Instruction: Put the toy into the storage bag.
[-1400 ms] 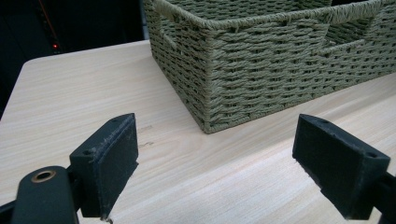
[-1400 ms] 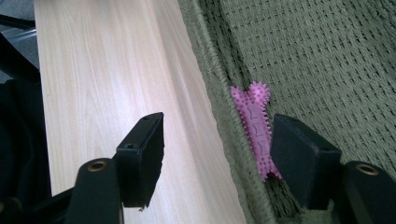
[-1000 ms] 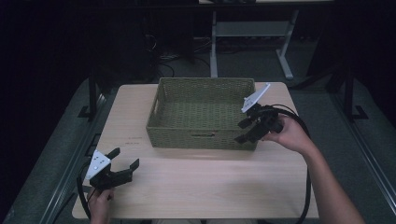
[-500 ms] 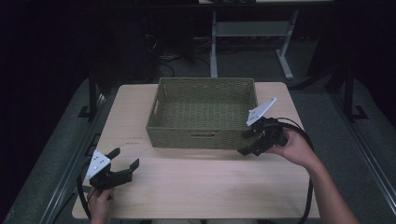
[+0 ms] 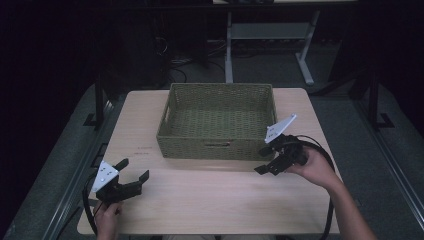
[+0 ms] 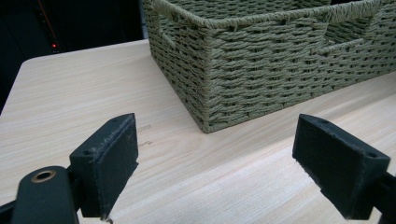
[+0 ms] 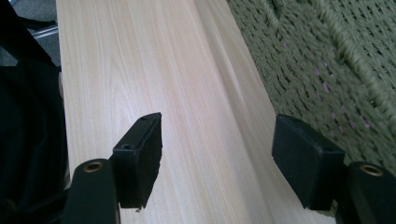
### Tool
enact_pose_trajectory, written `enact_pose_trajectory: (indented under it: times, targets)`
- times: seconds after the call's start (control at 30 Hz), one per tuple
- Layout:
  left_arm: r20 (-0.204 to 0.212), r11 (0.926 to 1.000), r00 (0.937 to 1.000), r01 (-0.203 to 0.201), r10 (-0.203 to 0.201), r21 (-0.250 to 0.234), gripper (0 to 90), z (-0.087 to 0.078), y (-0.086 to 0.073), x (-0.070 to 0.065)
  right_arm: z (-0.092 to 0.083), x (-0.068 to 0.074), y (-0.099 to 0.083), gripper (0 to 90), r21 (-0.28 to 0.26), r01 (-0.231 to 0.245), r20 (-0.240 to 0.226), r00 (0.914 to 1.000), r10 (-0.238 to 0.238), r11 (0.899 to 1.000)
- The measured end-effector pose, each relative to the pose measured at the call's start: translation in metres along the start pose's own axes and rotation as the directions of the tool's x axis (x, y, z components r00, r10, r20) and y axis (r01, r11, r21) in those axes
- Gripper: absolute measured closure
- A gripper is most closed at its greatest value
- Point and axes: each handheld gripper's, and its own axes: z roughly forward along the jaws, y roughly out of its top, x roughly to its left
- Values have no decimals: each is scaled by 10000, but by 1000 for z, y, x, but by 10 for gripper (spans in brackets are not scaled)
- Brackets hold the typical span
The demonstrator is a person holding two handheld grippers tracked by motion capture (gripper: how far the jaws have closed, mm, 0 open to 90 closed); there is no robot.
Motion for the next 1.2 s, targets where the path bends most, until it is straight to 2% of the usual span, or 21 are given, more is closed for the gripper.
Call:
enact_pose_trajectory:
  times: [0.83,1.0,1.2]
  targets:
    - [3,10000,10000,-2,2,29,138,0,0,0,21,4,-45,307,-170,-763,-4,9971,763,9969]
    - [-22,10000,10000,-43,43,35,138,0,0,-1,24,7,-54,298,47,-960,61,9954,960,9954]
    - [-51,10000,10000,-57,57,45,138,0,0,0,22,12,-65,299,-232,-1107,100,9938,1109,9936]
